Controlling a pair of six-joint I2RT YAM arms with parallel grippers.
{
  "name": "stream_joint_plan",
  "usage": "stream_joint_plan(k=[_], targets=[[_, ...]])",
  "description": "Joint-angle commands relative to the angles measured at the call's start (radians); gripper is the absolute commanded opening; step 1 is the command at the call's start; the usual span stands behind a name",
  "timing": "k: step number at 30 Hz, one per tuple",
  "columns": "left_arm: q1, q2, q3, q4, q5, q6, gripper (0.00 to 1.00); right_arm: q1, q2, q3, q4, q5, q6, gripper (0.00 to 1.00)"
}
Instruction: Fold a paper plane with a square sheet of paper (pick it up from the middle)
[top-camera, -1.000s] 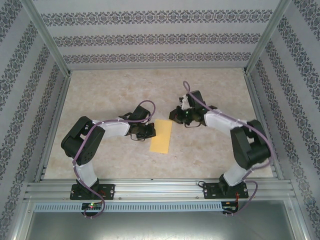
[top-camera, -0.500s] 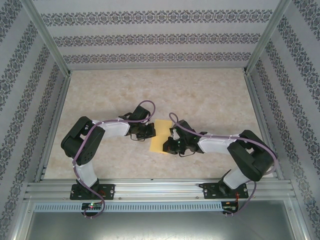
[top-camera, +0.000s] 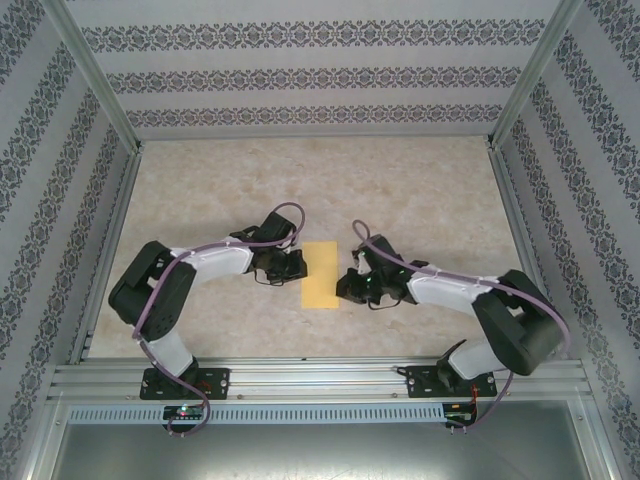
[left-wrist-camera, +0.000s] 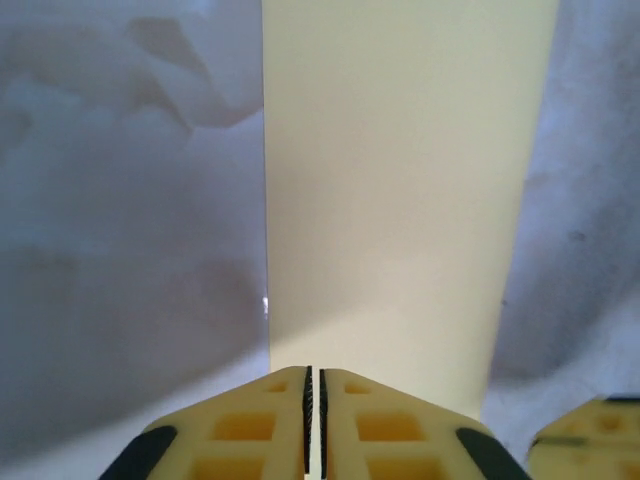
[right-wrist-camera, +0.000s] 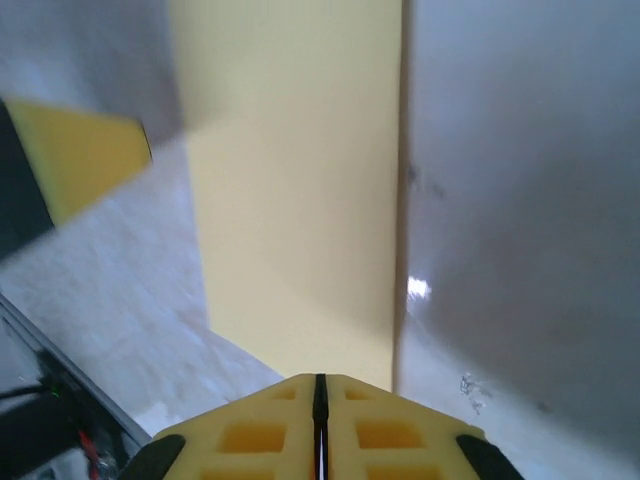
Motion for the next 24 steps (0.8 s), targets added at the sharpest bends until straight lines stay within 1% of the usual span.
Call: stream_joint_plan(k=[1, 2, 3, 5, 6, 11, 15, 17, 18, 20, 22, 23, 24], targets=[[-0.011, -0.100, 0.072, -0.145, -0.108, 0.011, 0.26, -0.068, -0.054, 0.085, -0.163, 0.051, -0.083, 0.24], [-0.009, -0.112, 0.085, -0.176, -0.146, 0.016, 0.27, -0.081, -0.049, 0.106, -0.197, 0.068, -0.099, 0.29], [-0.006, -0.124, 0.093, -0.200, -0.177, 0.016, 0.27, -0.091, -0.032, 0.133, -0.238, 0.087, -0.114, 0.32], [0.012, -0.140, 0.091, -0.218, -0.194, 0.006, 0.27, -0.094, 0.013, 0.176, -0.257, 0.077, -0.124, 0.38], [0.027, -0.146, 0.081, -0.213, -0.190, -0.004, 0.28, -0.091, 0.039, 0.192, -0.245, 0.058, -0.123, 0.38], [0.092, -0.194, 0.010, -0.142, -0.136, -0.037, 0.29, -0.072, 0.136, 0.255, -0.220, 0.057, -0.111, 0.34], [0.106, -0.250, -0.061, -0.046, -0.131, -0.045, 0.33, -0.041, 0.152, 0.269, -0.153, 0.060, -0.080, 0.36], [0.106, -0.276, -0.099, 0.007, -0.130, -0.046, 0.34, -0.003, 0.144, 0.275, -0.140, 0.116, -0.073, 0.39], [0.107, -0.296, -0.125, 0.036, -0.135, -0.053, 0.37, 0.020, 0.135, 0.276, -0.140, 0.162, -0.075, 0.41], [0.108, -0.337, -0.171, 0.090, -0.150, -0.064, 0.38, 0.070, 0.102, 0.272, -0.127, 0.271, -0.100, 0.45], [0.108, -0.390, -0.226, 0.149, -0.185, -0.086, 0.49, 0.118, 0.066, 0.247, -0.095, 0.393, -0.127, 0.51], [0.109, -0.410, -0.245, 0.164, -0.205, -0.100, 0.54, 0.125, 0.060, 0.241, -0.093, 0.418, -0.121, 0.55], [0.114, -0.429, -0.261, 0.170, -0.222, -0.116, 0.60, 0.114, 0.062, 0.245, -0.116, 0.410, -0.103, 0.56]])
